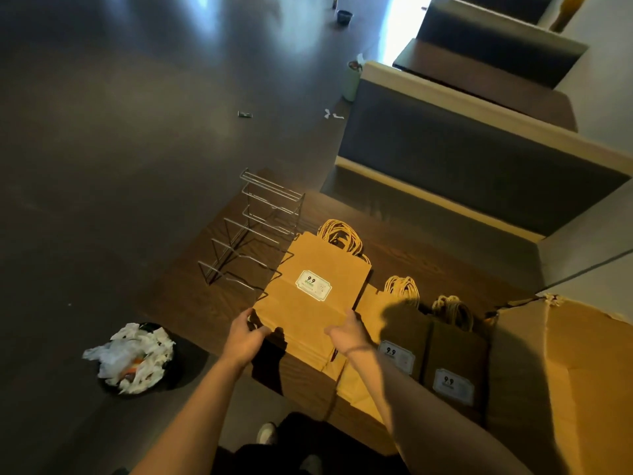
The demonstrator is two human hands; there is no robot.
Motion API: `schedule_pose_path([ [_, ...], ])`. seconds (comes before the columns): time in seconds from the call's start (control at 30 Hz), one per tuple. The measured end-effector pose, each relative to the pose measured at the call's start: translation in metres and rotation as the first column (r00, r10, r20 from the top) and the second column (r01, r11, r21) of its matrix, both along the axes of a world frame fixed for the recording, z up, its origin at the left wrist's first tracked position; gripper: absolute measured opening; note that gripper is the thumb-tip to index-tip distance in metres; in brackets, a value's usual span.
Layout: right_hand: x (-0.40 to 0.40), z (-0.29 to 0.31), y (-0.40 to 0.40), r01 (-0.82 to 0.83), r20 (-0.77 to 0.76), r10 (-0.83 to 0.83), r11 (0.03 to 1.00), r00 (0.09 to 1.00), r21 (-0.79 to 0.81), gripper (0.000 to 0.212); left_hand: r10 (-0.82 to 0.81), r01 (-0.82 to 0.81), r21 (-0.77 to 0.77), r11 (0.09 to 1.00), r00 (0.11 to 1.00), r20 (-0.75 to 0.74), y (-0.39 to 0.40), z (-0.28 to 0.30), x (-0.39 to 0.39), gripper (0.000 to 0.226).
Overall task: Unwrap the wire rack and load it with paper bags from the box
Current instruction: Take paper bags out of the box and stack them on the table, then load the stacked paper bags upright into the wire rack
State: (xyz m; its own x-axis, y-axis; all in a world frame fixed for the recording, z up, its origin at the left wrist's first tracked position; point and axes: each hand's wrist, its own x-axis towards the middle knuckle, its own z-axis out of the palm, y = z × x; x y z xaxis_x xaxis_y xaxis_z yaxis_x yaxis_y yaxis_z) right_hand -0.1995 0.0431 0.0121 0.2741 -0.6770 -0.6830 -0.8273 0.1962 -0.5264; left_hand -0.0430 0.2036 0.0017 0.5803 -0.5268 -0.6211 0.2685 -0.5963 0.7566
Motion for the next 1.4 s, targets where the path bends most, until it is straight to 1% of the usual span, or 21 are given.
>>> schedule_pose_path([
  [0.1, 0.001, -0.006, -0.005, 0.007, 0.064, -0.009, 1.000, 0.998, 0.025, 0.077, -0.003, 0.004, 0.010, 1.000, 0.999, -0.033, -0.002, -0.008, 0.001, 0.034],
  [0.17, 0.002, -0.013, -0.005, 0.040, 0.094, -0.044, 0.998, 0.995, 0.041, 0.085, 0.015, -0.014, 0.013, 1.000, 0.999, -0.046, -0.004, -0.009, 0.001, 0.033],
  [0.2, 0.003, -0.018, -0.004, 0.063, 0.101, -0.067, 0.997, 0.993, 0.041, 0.089, 0.021, -0.020, 0.019, 1.000, 0.999, -0.047, -0.005, -0.011, 0.003, 0.035],
  [0.27, 0.006, -0.025, -0.002, 0.103, 0.080, -0.106, 0.994, 0.991, 0.033, 0.093, 0.019, -0.017, 0.035, 0.999, 0.998, -0.052, -0.006, -0.019, 0.007, 0.050],
  [0.3, 0.008, -0.029, -0.003, 0.111, 0.065, -0.112, 0.994, 0.992, 0.018, 0.093, 0.026, -0.025, 0.033, 0.999, 0.999, -0.042, -0.008, -0.024, 0.011, 0.051],
  [0.43, 0.017, -0.051, -0.001, 0.135, 0.038, -0.132, 0.985, 0.991, -0.109, 0.096, 0.049, -0.053, 0.050, 0.997, 0.995, 0.082, -0.014, -0.047, 0.027, 0.056],
  [0.53, 0.018, -0.073, 0.007, 0.174, 0.090, -0.160, 0.967, 0.983, -0.188, 0.099, -0.009, 0.004, 0.036, 0.999, 0.990, 0.138, -0.017, -0.058, 0.032, 0.059],
  [0.6, 0.017, -0.083, 0.010, 0.155, 0.099, -0.133, 0.950, 0.986, -0.271, 0.100, -0.086, 0.075, 0.062, 0.995, 0.978, 0.189, -0.019, -0.067, 0.039, 0.057],
  [0.67, 0.015, -0.090, 0.009, 0.104, 0.091, -0.078, 0.933, 0.993, -0.344, 0.098, -0.195, 0.175, 0.098, 0.980, 0.948, 0.251, -0.023, -0.081, 0.052, 0.043],
  [0.73, 0.015, -0.093, 0.004, 0.032, 0.040, -0.018, 0.924, 0.999, -0.382, 0.096, -0.281, 0.249, 0.142, 0.958, 0.911, 0.302, -0.032, -0.095, 0.065, 0.050],
  [0.77, 0.015, -0.096, 0.003, -0.003, 0.005, 0.005, 0.916, 1.000, -0.402, 0.095, -0.334, 0.293, 0.168, 0.941, 0.881, 0.334, -0.035, -0.100, 0.066, 0.050],
  [0.83, 0.014, -0.096, 0.001, -0.045, -0.057, 0.020, 0.876, 0.998, -0.480, 0.090, -0.429, 0.383, 0.194, 0.903, 0.799, 0.421, -0.042, -0.099, 0.063, 0.037],
  [0.87, 0.012, -0.098, 0.000, -0.058, -0.086, 0.015, 0.851, 0.996, -0.522, 0.085, -0.447, 0.400, 0.202, 0.894, 0.769, 0.457, -0.046, -0.101, 0.061, 0.032],
  [0.93, 0.012, -0.102, 0.002, -0.053, -0.108, -0.009, 0.826, 0.994, -0.561, 0.073, -0.447, 0.403, 0.202, 0.893, 0.730, 0.518, -0.045, -0.104, 0.057, 0.033],
  [1.0, 0.016, -0.104, -0.003, -0.035, -0.107, -0.033, 0.817, 0.994, -0.575, 0.069, -0.414, 0.393, 0.168, 0.904, 0.709, 0.570, -0.050, -0.111, 0.059, 0.040],
  [1.1, 0.024, -0.111, -0.001, -0.017, -0.113, -0.057, 0.821, 0.992, -0.570, 0.076, -0.377, 0.392, 0.108, 0.914, 0.716, 0.588, -0.042, -0.118, 0.055, 0.048],
  [1.17, 0.026, -0.109, 0.008, -0.029, -0.136, -0.052, 0.846, 0.989, -0.533, 0.079, -0.373, 0.398, 0.093, 0.913, 0.718, 0.587, -0.028, -0.117, 0.049, 0.047],
  [1.23, 0.025, -0.106, 0.011, -0.022, -0.149, -0.062, 0.863, 0.987, -0.505, 0.078, -0.366, 0.404, 0.085, 0.911, 0.695, 0.619, -0.022, -0.119, 0.045, 0.046],
  [1.3, 0.023, -0.100, 0.022, -0.002, -0.143, -0.084, 0.855, 0.986, -0.518, 0.077, -0.350, 0.412, 0.076, 0.908, 0.647, 0.678, -0.011, -0.116, 0.043, 0.043],
  [1.4, 0.020, -0.098, 0.035, -0.005, -0.150, -0.090, 0.841, 0.985, -0.541, 0.084, -0.322, 0.436, 0.027, 0.900, 0.620, 0.716, -0.001, -0.116, 0.043, 0.035],
])
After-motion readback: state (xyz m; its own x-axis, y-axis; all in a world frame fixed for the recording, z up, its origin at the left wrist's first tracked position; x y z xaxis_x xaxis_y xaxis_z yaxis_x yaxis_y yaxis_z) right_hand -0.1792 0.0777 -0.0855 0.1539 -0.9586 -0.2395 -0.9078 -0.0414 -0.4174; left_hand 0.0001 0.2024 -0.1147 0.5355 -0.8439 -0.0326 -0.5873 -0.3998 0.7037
